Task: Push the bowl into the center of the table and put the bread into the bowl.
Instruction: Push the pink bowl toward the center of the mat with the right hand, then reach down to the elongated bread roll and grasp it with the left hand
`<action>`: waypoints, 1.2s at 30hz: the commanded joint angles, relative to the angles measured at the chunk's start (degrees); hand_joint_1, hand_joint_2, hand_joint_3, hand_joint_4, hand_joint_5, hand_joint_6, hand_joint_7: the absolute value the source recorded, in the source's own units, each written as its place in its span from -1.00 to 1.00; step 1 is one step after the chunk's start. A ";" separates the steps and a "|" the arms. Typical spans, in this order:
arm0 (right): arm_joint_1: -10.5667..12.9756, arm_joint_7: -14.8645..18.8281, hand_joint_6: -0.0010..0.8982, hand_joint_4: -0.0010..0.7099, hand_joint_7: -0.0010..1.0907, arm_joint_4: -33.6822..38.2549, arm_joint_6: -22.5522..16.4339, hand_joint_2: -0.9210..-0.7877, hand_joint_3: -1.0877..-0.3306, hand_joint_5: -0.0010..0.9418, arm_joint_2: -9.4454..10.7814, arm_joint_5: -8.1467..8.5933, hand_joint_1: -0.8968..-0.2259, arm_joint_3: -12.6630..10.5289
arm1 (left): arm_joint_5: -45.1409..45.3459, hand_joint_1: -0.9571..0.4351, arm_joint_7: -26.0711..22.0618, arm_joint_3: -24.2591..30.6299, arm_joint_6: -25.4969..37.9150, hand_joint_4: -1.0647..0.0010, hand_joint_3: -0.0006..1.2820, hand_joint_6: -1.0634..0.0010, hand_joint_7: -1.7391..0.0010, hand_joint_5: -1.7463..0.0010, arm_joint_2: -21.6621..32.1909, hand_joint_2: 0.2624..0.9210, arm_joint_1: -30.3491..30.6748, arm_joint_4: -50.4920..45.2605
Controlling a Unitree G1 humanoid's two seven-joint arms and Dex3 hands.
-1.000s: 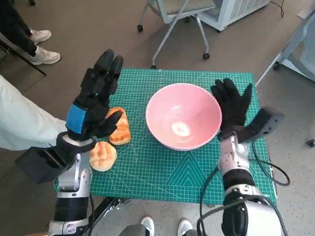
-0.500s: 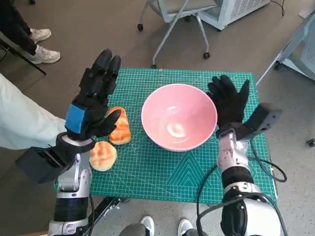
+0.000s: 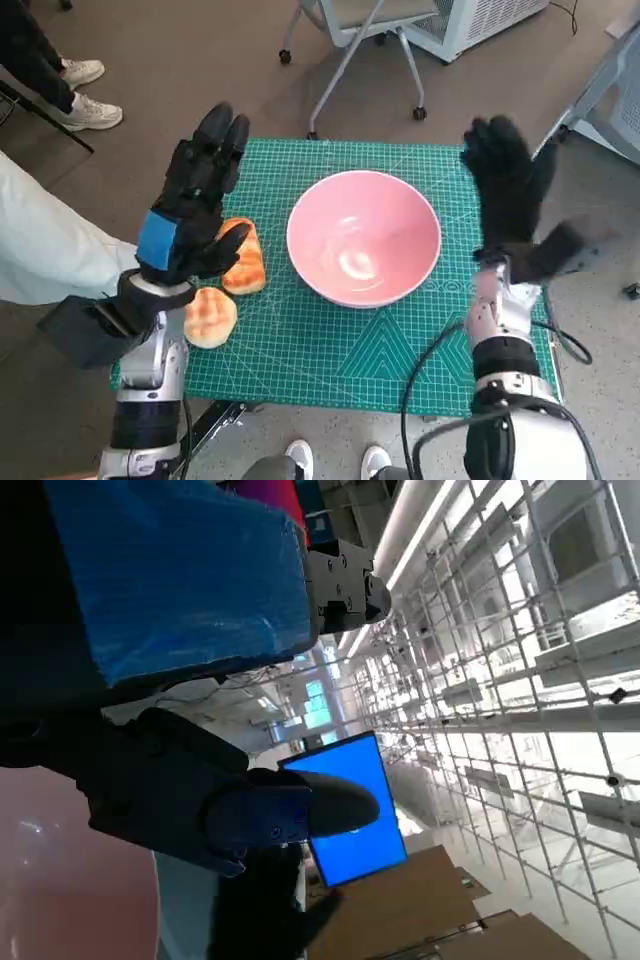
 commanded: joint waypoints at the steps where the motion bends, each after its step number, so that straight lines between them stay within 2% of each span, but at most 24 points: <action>1: 4.20 3.35 -0.57 -0.55 -0.59 -5.78 -2.93 -1.00 -0.18 -0.97 -0.14 -0.38 -0.18 2.31 | 0.24 -0.48 0.10 -0.04 0.53 0.93 -0.35 1.00 0.69 1.00 0.19 1.00 -1.94 0.69; 5: 7.36 6.45 -0.56 -0.52 -0.57 -14.13 -3.47 -1.00 -0.15 -0.96 0.45 1.00 -0.17 4.43 | 0.21 -0.48 0.14 -0.10 0.89 0.93 -0.35 1.00 0.69 1.00 0.25 1.00 -2.65 0.72; 11: 12.13 11.12 -0.55 -0.52 -0.55 -26.43 -0.85 -1.00 -0.14 -0.97 1.83 5.49 -0.22 7.46 | -0.01 -0.49 -0.11 -0.23 1.60 0.91 -0.39 0.98 0.66 0.99 0.26 1.00 -3.87 0.61; 14: 14.29 12.16 -0.58 -0.51 -0.49 -31.70 1.05 -1.00 -0.12 -0.98 2.38 6.91 -0.28 9.09 | -0.02 -0.50 -0.24 -0.46 1.74 0.91 -0.40 0.98 0.65 0.99 0.16 1.00 -4.31 0.30; 18: 16.48 12.06 -0.67 -0.49 -0.31 -36.60 2.57 -1.00 -0.09 -0.99 2.45 6.40 -0.36 11.01 | -0.18 -0.50 -0.68 -0.67 1.39 0.90 -0.41 0.98 0.64 0.99 0.08 1.00 -4.76 0.22; 22: 17.50 11.87 -0.76 -0.49 -0.16 -38.91 3.78 -1.00 -0.07 -0.99 2.11 5.74 -0.42 12.16 | -0.06 -0.50 -1.08 -0.94 0.92 0.90 -0.41 0.98 0.63 0.99 0.04 1.00 -5.07 0.08; 30: 18.14 11.38 -0.86 -0.48 0.03 -41.90 7.33 -1.00 0.11 -1.00 2.09 5.83 -0.53 13.53 | -0.09 -0.50 -2.73 -1.19 -0.01 0.90 -0.41 1.00 0.63 0.99 0.43 1.00 -5.83 0.35; 36: 18.09 10.50 -0.85 -0.48 0.07 -42.50 8.27 -1.00 0.18 -1.00 2.29 4.91 -0.53 14.05 | -0.40 -0.50 -4.92 -0.42 -1.22 0.90 -0.41 1.00 0.64 0.99 1.93 1.00 -5.85 1.21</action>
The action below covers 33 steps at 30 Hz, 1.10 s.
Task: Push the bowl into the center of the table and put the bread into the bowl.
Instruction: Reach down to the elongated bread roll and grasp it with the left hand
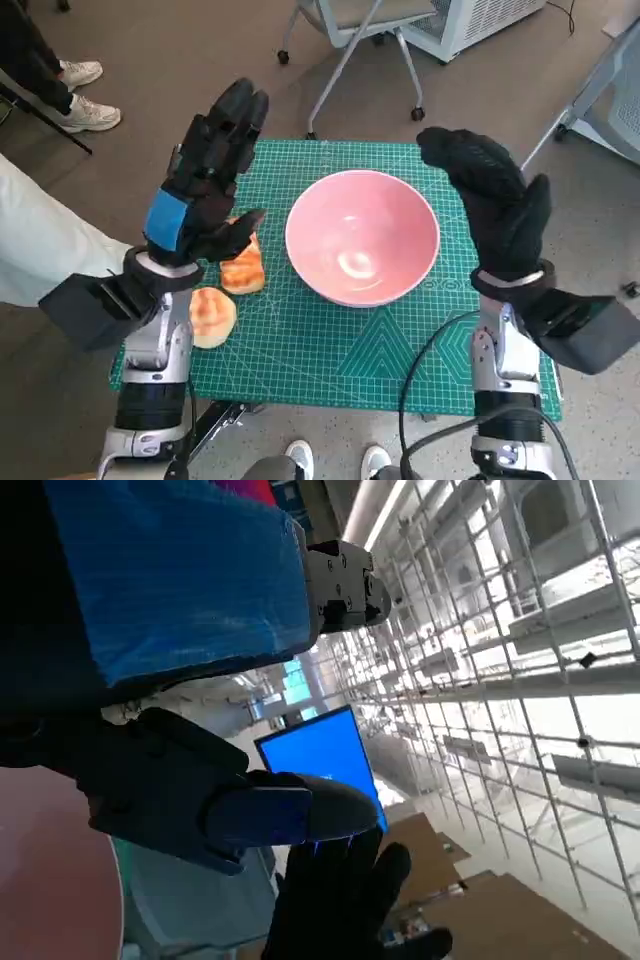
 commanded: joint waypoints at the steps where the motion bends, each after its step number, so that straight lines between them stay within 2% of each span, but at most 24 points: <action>1: 1.43 -1.01 -0.85 -0.49 0.08 -0.20 1.34 -1.00 0.18 -1.00 0.10 -1.01 -0.53 0.56 | 0.02 -0.51 -1.79 0.73 -1.67 0.90 -0.41 1.00 0.64 0.99 2.10 1.00 -0.80 0.71; 6: 1.36 -1.86 -0.86 -0.49 0.09 -0.29 1.18 -1.00 0.19 -1.00 -0.04 -1.78 -0.49 0.84 | 1.08 -0.50 -3.46 1.36 -1.82 0.88 -0.41 1.00 0.64 0.99 5.63 1.00 -0.38 -0.14; 9: 1.40 -2.16 -0.87 -0.49 0.09 -0.40 1.13 -1.00 0.18 -1.00 -0.21 -1.95 -0.45 0.79 | 2.54 -0.44 -5.75 1.70 -0.73 0.87 -0.44 1.00 0.63 0.99 10.61 1.00 -0.34 -1.47; 13: 1.43 -2.33 -0.89 -0.49 0.09 -0.37 1.00 -1.00 0.15 -1.00 -0.30 -1.92 -0.41 0.69 | 4.85 -0.32 -9.72 2.13 0.25 0.76 -0.59 0.99 0.49 0.97 18.34 1.00 -1.64 -1.61; 15: 1.51 -2.46 -0.90 -0.49 0.09 -0.51 1.05 -1.00 0.13 -1.00 -0.33 -1.85 -0.40 0.61 | 6.13 -0.20 -12.24 2.03 1.28 0.66 -0.70 0.89 0.39 0.95 22.81 0.88 -3.14 -0.62; 19: 1.54 -2.63 -0.90 -0.49 0.10 -0.36 0.94 -1.00 0.12 -1.00 -0.33 -1.81 -0.40 0.46 | 8.42 -0.01 -15.54 1.18 4.48 0.59 -0.78 0.77 0.32 0.94 29.06 0.76 -5.17 0.59; 24: 1.45 -2.63 -0.91 -0.49 0.11 0.43 0.52 -1.00 0.12 -1.00 -0.45 -1.75 -0.42 0.11 | 12.64 0.31 -16.97 -0.52 8.61 0.47 -0.85 0.50 0.46 0.97 34.26 0.70 -6.96 0.18; 28: 1.48 -2.80 -0.91 -0.49 0.11 0.65 0.35 -1.00 0.12 -1.00 -0.47 -1.82 -0.43 -0.10 | 16.55 0.46 -17.57 -2.58 10.13 0.43 -0.87 0.34 0.61 0.99 37.10 0.68 -8.46 0.71; 33: 1.31 -3.22 -0.91 -0.49 0.11 0.81 0.33 -1.00 0.09 -1.00 -0.35 -2.08 -0.41 -0.12 | 21.88 0.56 -18.50 -6.20 6.87 0.40 -0.90 0.25 0.76 1.00 38.96 0.66 -11.19 4.22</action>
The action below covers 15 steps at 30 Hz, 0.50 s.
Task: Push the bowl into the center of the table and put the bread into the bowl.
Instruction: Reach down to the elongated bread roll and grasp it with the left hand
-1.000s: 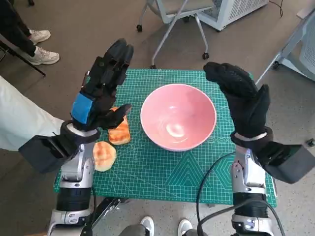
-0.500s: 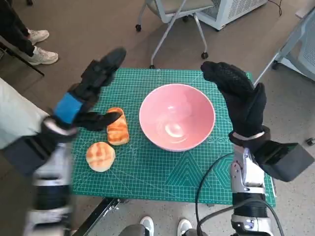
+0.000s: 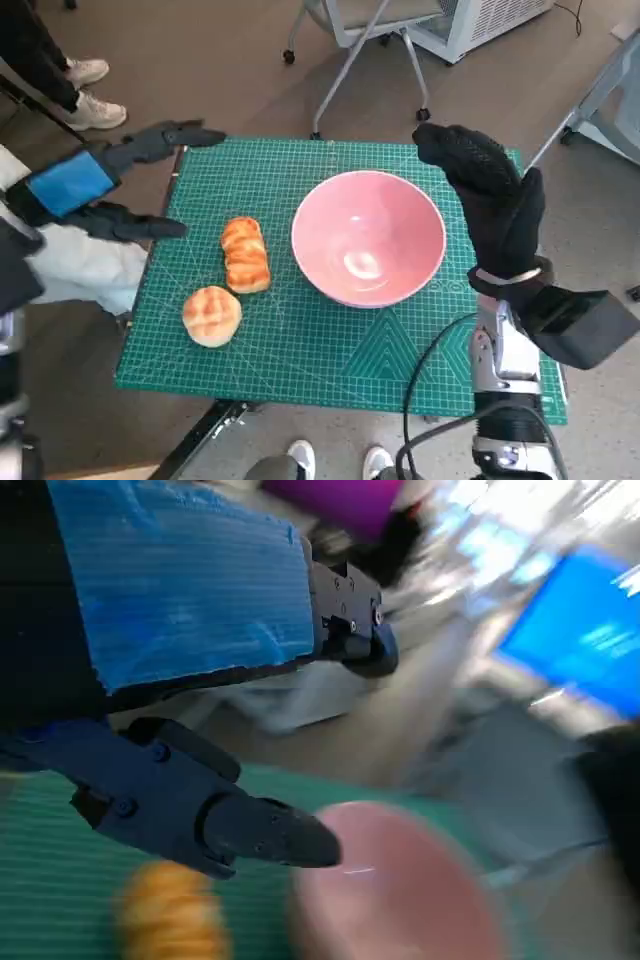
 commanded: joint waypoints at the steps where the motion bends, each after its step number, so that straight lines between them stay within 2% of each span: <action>1: 1.16 -0.74 -0.91 -0.49 0.11 1.04 0.36 -1.00 0.08 -1.00 -0.20 -0.42 -0.40 -0.33 | 5.14 0.57 -1.06 -4.03 -3.83 0.41 -0.90 0.24 0.80 1.00 1.57 0.65 -3.10 3.46; 6: 0.83 -1.07 -0.92 -0.49 0.12 1.41 0.30 -1.00 0.05 -1.00 -0.15 -0.68 -0.40 -0.37 | 12.21 0.57 1.00 -8.08 -10.90 0.43 -0.93 0.24 0.87 1.00 2.13 0.61 -5.86 8.72; 15: -0.01 -1.15 -0.92 -0.49 0.12 3.00 0.30 -1.00 0.01 -1.00 -0.10 -0.77 -0.40 -0.38 | 24.94 0.43 12.03 -14.65 -28.24 0.42 -0.99 0.18 0.94 0.99 0.59 0.40 -12.10 23.83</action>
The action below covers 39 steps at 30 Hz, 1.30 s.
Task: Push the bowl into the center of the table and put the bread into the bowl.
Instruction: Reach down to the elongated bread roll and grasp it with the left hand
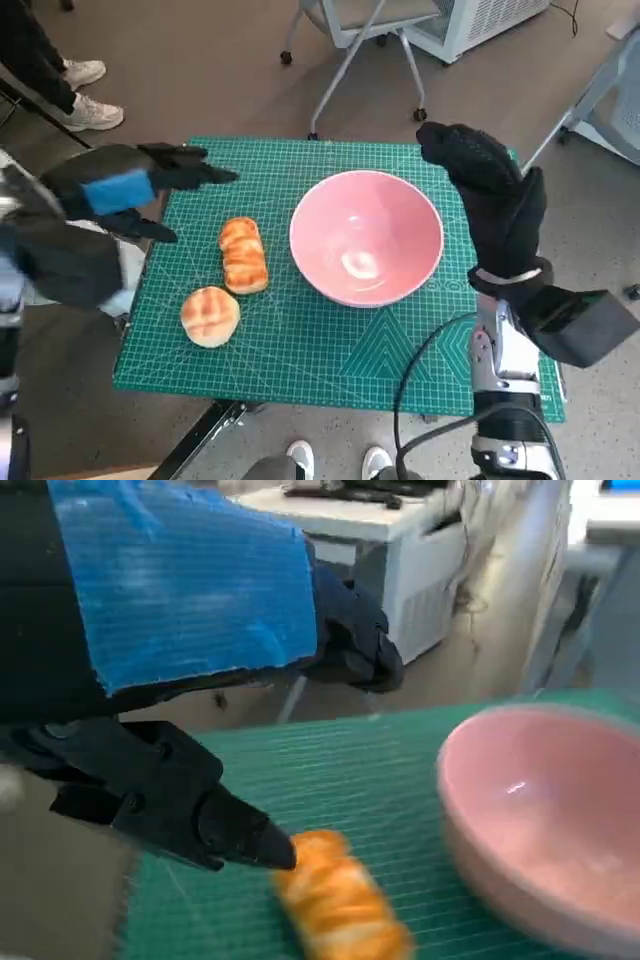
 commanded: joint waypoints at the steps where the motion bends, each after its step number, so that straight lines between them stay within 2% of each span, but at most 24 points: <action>1: 0.21 -0.38 -0.92 -0.49 0.12 1.66 0.36 -1.00 0.01 -1.00 -0.11 -0.31 -0.39 -0.16 | 6.51 0.39 6.38 -3.72 -8.29 0.41 -0.99 0.18 0.94 0.99 -0.49 0.38 -4.54 7.90; 9: 0.45 -0.35 -0.92 -0.49 0.12 1.46 0.42 -1.00 0.00 -1.00 -0.33 -0.36 -0.38 -0.12 | 14.10 0.22 16.79 -8.82 -16.90 0.36 -1.00 0.15 0.96 0.99 -3.17 0.32 -9.68 20.52; 14: 0.75 -0.17 -0.92 -0.49 0.12 1.13 0.45 -1.00 -0.01 -1.00 -0.68 -0.11 -0.37 -0.33 | 19.39 0.19 22.67 -12.35 -18.24 0.35 -1.00 0.14 0.96 0.99 -4.42 0.32 -12.19 24.97; 22: 1.31 -0.24 -0.92 -0.49 0.12 0.56 0.60 -1.00 -0.01 -1.00 -0.91 0.19 -0.36 -0.54 | 25.45 0.13 28.95 -17.36 -18.48 0.35 -1.00 0.16 0.98 1.00 -5.97 0.33 -14.78 29.08; 31: 1.77 -0.13 -0.90 -0.48 0.11 0.71 0.34 -1.00 0.00 -0.99 -0.94 0.48 -0.35 -0.94 | 26.65 0.11 29.81 -20.77 -17.25 0.39 -0.99 0.21 1.00 1.00 -8.76 0.35 -15.76 33.47; 39: 2.21 -0.10 -0.88 -0.47 0.10 0.45 0.21 -1.00 0.01 -0.99 -0.79 0.63 -0.36 -1.14 | 25.97 0.18 28.65 -22.16 -16.97 0.42 -0.99 0.24 1.00 1.00 -10.90 0.38 -15.33 36.42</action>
